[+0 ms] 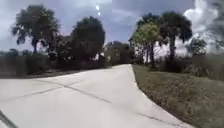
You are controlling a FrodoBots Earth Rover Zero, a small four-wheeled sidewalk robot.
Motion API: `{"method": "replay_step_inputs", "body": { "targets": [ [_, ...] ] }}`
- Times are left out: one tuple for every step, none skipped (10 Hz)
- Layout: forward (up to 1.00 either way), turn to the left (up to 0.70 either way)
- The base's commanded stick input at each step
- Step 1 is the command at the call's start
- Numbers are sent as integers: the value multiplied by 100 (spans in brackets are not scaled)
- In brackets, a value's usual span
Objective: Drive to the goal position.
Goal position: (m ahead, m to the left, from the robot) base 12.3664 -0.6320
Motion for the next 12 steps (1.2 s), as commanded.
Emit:
{"method": "replay_step_inputs", "body": {
  "targets": [
    [85, 0],
    [85, 0],
    [85, 0],
    [85, 0],
    [85, 0],
    [85, 0],
    [85, 0],
    [85, 0],
    [85, 0],
    [85, 0],
    [85, 0],
    [85, 0]
  ]
}}
